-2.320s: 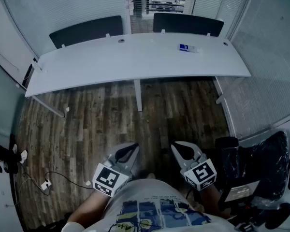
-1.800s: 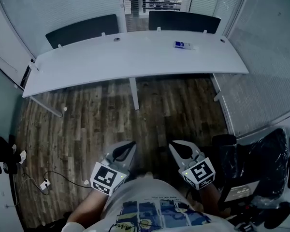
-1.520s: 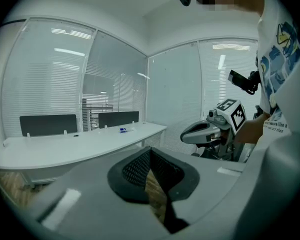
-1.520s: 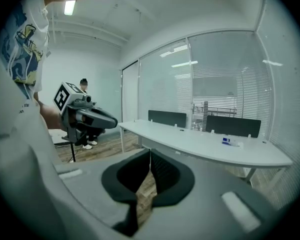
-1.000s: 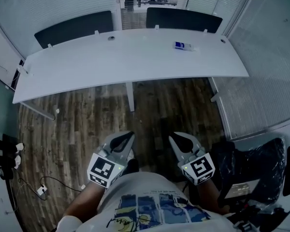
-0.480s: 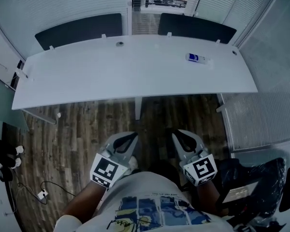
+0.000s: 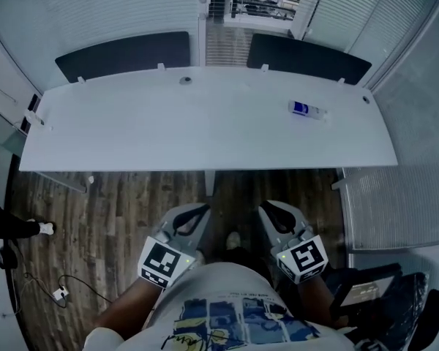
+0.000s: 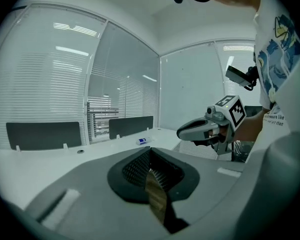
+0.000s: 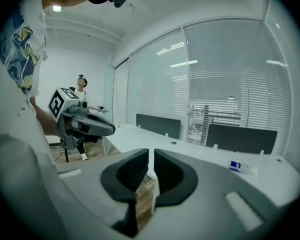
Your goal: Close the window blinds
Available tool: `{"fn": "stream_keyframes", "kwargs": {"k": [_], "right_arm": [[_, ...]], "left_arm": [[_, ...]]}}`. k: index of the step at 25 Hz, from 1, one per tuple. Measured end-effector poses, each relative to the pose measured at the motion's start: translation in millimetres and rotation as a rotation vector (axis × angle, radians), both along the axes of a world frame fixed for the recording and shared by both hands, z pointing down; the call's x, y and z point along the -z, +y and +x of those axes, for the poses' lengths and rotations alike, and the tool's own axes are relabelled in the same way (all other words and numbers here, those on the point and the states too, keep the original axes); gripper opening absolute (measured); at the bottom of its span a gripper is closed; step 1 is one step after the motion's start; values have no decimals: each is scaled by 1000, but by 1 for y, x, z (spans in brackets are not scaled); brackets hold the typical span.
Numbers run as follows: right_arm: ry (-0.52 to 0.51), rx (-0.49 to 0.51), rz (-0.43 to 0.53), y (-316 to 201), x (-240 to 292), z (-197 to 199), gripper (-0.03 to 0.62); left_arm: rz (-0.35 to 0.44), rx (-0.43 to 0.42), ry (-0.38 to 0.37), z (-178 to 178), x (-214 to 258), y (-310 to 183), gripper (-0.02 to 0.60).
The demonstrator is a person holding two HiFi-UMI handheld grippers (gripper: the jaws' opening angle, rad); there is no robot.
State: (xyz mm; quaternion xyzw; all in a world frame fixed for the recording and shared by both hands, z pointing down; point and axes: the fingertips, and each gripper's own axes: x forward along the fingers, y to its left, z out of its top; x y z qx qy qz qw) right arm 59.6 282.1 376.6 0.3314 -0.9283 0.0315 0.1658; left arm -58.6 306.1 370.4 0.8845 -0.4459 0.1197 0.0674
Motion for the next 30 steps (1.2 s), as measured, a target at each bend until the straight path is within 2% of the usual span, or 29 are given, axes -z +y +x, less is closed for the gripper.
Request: {"fn": "stream_keyframes", "kwargs": {"k": [8, 16, 21, 27, 30], "right_arm": [[6, 75, 20, -86, 5, 24, 20], [18, 116, -13, -133, -14, 34, 20], [3, 84, -21, -161, -19, 18, 20], [16, 13, -4, -194, -9, -14, 20], [8, -22, 7, -213, -4, -33, 20]], "left_arm": [[21, 84, -10, 20, 8, -77, 5], [26, 127, -24, 29, 5, -129, 5], [31, 111, -46, 7, 3, -163, 5], [54, 58, -59, -30, 8, -211, 5], [73, 28, -89, -49, 10, -237, 5]]}}
